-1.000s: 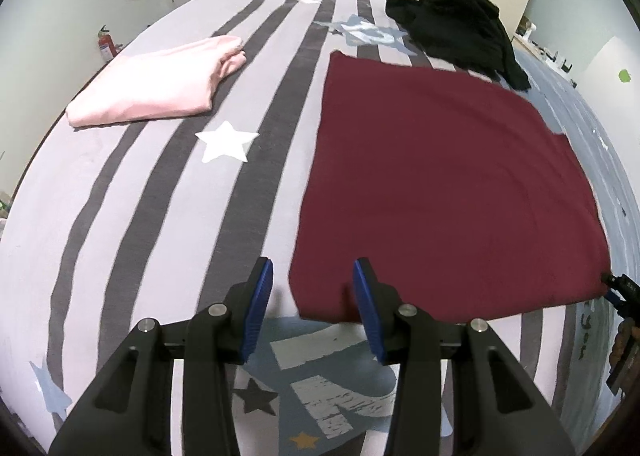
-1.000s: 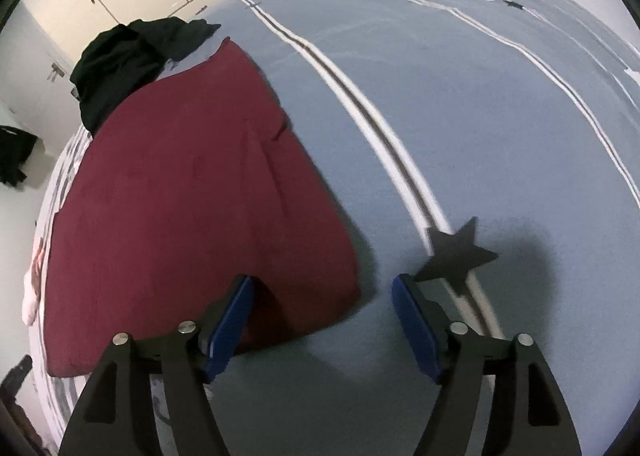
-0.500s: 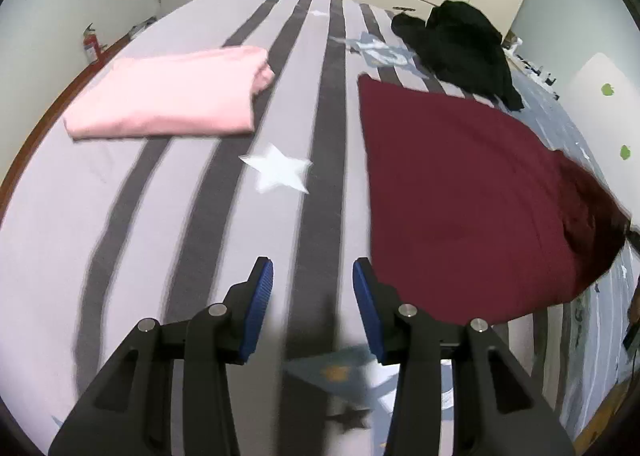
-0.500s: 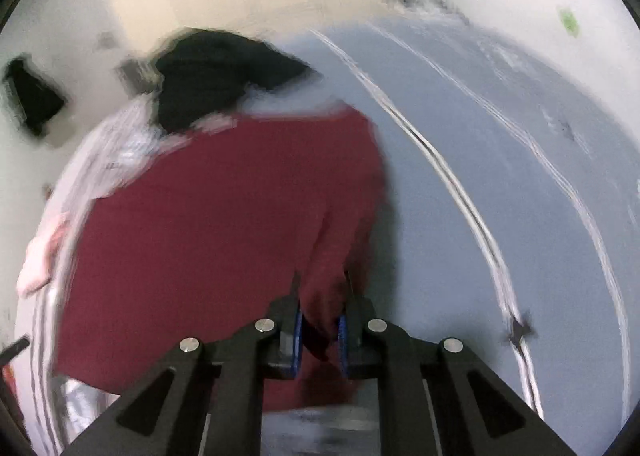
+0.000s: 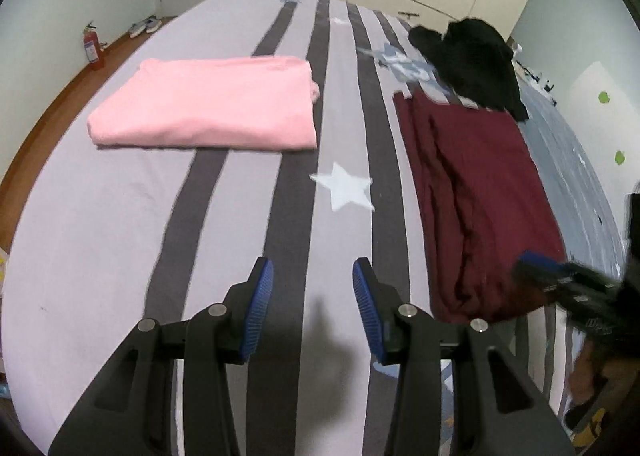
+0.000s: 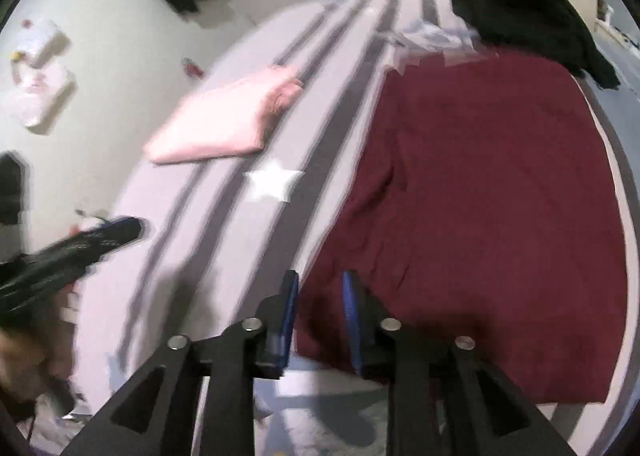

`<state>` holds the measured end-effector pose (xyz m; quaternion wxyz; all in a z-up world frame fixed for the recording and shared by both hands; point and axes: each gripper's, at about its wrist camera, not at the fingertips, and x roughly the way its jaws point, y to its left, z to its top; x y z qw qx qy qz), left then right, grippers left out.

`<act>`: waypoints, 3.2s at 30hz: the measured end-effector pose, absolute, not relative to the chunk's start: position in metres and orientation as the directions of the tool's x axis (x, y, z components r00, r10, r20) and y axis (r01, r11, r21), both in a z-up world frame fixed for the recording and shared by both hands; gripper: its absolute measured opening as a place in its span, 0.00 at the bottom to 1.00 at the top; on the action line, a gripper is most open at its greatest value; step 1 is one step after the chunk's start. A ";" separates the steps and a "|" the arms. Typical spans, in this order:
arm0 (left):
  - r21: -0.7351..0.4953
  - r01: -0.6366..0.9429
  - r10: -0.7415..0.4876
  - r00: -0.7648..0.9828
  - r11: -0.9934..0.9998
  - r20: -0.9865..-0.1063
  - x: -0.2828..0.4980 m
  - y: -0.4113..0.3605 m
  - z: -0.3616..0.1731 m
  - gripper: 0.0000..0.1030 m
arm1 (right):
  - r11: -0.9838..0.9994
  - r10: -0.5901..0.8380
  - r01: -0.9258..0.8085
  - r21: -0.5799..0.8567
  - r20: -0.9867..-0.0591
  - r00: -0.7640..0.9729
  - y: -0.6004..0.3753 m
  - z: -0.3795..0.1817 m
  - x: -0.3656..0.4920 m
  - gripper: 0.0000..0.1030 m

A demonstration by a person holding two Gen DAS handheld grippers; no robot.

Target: Fold clothes

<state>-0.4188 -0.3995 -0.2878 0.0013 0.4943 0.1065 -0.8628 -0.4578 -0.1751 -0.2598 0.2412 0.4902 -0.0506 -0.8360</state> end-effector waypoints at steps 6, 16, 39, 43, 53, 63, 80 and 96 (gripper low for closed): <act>-0.212 0.072 0.150 -0.495 -0.975 -0.856 -0.430 -0.373 -0.299 0.37 | -0.940 -0.335 0.237 0.245 -0.796 -0.505 -0.106 -0.252 -0.465 0.43; -0.292 -0.066 0.283 -0.516 -0.954 -0.809 -0.509 -0.297 -0.298 0.37 | -0.987 -0.139 -0.007 0.163 -0.858 -0.494 0.003 -0.291 -0.527 0.43; -0.258 0.040 0.217 -0.423 -0.965 -0.880 -0.568 -0.289 -0.362 0.01 | -0.977 -0.205 0.045 0.209 -0.850 -0.485 -0.003 -0.335 -0.589 0.49; -0.239 -0.005 0.207 -0.516 -0.971 -0.831 -0.586 -0.288 -0.336 0.01 | -0.983 -0.174 0.047 0.176 -0.836 -0.520 0.002 -0.322 -0.591 0.49; -0.172 -0.185 0.245 -0.522 -0.968 -0.817 -0.677 -0.215 -0.346 0.01 | -0.988 -0.153 0.090 0.124 -0.774 -0.615 -0.015 -0.293 -0.662 0.34; -0.193 -0.055 0.192 -0.542 -0.980 -0.818 -0.680 -0.260 -0.348 0.01 | -0.986 -0.147 0.014 0.168 -0.814 -0.562 0.001 -0.324 -0.719 0.08; -0.149 -0.096 0.177 -0.518 -0.984 -0.837 -0.760 -0.237 -0.381 0.02 | -0.990 -0.138 0.070 0.119 -0.817 -0.560 -0.010 -0.329 -0.774 0.15; -0.269 -0.119 0.283 -0.625 -0.956 -0.727 -0.696 -0.260 -0.300 0.32 | -0.985 -0.150 0.036 0.167 -0.740 -0.655 0.023 -0.275 -0.711 0.30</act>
